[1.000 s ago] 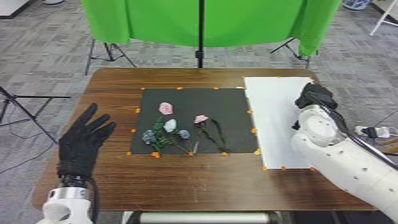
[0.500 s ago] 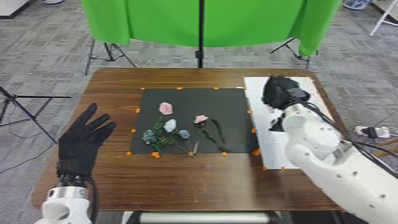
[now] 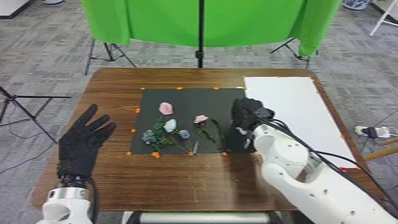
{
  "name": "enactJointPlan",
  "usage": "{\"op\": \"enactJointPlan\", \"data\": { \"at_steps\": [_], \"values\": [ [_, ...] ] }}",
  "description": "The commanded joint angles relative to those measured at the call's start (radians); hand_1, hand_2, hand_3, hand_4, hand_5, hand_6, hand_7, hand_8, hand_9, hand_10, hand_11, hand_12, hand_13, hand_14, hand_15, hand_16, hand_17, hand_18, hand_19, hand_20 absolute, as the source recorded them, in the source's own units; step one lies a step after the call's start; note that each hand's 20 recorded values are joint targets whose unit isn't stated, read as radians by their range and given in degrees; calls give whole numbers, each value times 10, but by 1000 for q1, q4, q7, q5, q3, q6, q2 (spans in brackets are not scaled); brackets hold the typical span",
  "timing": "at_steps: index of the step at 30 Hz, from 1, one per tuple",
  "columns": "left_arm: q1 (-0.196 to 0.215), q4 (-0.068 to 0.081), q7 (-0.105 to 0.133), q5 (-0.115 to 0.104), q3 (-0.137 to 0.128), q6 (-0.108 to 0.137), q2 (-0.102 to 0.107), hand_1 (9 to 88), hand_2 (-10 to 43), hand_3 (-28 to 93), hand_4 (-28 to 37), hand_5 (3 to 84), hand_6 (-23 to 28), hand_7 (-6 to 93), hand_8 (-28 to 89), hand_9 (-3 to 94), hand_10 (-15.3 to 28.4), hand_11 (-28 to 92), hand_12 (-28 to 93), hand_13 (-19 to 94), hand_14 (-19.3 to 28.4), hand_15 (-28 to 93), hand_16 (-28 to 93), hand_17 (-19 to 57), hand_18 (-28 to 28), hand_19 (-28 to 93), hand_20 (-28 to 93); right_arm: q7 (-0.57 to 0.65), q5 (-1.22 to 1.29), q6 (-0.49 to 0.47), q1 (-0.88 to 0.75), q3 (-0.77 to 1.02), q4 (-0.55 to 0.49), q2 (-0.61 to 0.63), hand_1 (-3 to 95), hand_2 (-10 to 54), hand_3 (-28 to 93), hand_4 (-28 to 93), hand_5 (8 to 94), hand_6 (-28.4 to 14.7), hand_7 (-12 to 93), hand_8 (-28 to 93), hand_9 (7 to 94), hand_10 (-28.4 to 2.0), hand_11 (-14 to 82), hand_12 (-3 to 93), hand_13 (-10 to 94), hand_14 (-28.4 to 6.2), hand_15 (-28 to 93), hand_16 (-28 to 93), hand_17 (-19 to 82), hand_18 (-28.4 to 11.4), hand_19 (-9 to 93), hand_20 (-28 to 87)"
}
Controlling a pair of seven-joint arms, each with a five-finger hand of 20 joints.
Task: Arrange flowers
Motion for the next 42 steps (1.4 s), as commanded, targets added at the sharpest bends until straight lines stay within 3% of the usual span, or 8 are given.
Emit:
{"op": "enactJointPlan", "data": {
  "at_steps": [1, 9, 16, 25, 32, 35, 37, 42],
  "values": [
    [16, -1, -14, -1, -4, 1, -1, 222, 66, 788, -283, 333, 60, 142, -109, 333, 180, 259, 113, 244, 246, 524, -73, -78, 263, 551, 225, -62, -27, -83, -62, 57, -46, -31, 545, -95, 683, -283, 825, 33, 193, -7, 906, -64, 165, 380, 699, -71, 762, 215, 323, -205, 932, 582],
    [14, -3, -20, 0, -3, 4, -6, 224, 66, 789, -283, 335, 62, 143, -109, 333, 180, 259, 113, 244, 245, 525, -73, -78, 262, 551, 224, -83, -53, -135, -92, 81, -79, -52, 533, -95, 651, -283, 786, 33, 163, -19, 874, -71, 180, 354, 680, -77, 775, 187, 311, -212, 932, 577],
    [39, -4, 3, -14, -3, 16, -1, 227, 65, 790, -283, 338, 63, 142, -109, 333, 180, 261, 113, 244, 246, 528, -73, -77, 261, 553, 225, -7, -34, -116, -90, 64, -122, -22, 450, -95, 681, -283, 605, 22, 134, -125, 828, -109, 345, 209, 692, -83, 794, 205, 323, -250, 932, 556],
    [6, 24, -34, 15, -9, -22, -26, 226, 66, 787, -283, 340, 61, 138, -108, 333, 180, 260, 112, 245, 247, 532, -74, -69, 265, 581, 244, 89, 214, 18, -225, 237, -229, -16, 352, -95, 647, -283, 581, 13, 124, -118, 780, -132, 365, 185, 639, -113, 798, 203, 281, -259, 921, 553],
    [11, 33, -87, 56, -43, -73, -71, 214, 70, 779, -283, 347, 46, 128, -110, 325, 166, 224, 103, 244, 246, 518, -77, -70, 267, 562, 245, 17, 609, 174, -413, 492, -258, -112, 260, -80, 714, -283, 567, 17, 141, -125, 638, -175, 189, 136, 531, -159, 578, 86, 168, -255, 722, 433],
    [10, 35, -90, 61, -44, -77, -69, 211, 70, 776, -283, 349, 40, 124, -109, 322, 160, 201, 104, 246, 239, 470, -74, -74, 264, 527, 223, -88, 788, 139, -462, 601, -236, -175, 248, -71, 734, -283, 533, 21, 149, -132, 575, -168, 154, 132, 471, -183, 440, 103, 122, -249, 647, 331],
    [-1, 44, -113, 77, -48, -96, -81, 210, 70, 776, -283, 349, 38, 123, -109, 321, 158, 191, 103, 246, 232, 437, -66, -72, 257, 508, 199, -125, 827, 93, -485, 653, -229, -198, 255, -79, 733, -283, 509, 27, 152, -133, 540, -158, 137, 128, 445, -186, 379, 105, 106, -251, 617, 303],
    [-7, 58, -119, 99, -35, -84, -86, 207, 70, 777, -283, 347, 36, 124, -111, 317, 153, 184, 102, 245, 217, 391, -54, -85, 247, 477, 150, -194, 1117, 102, -526, 739, -194, -256, 249, -66, 719, -283, 476, 30, 148, -132, 485, -148, 94, 126, 401, -198, 214, 144, 84, -260, 501, 213]
  ]
}}
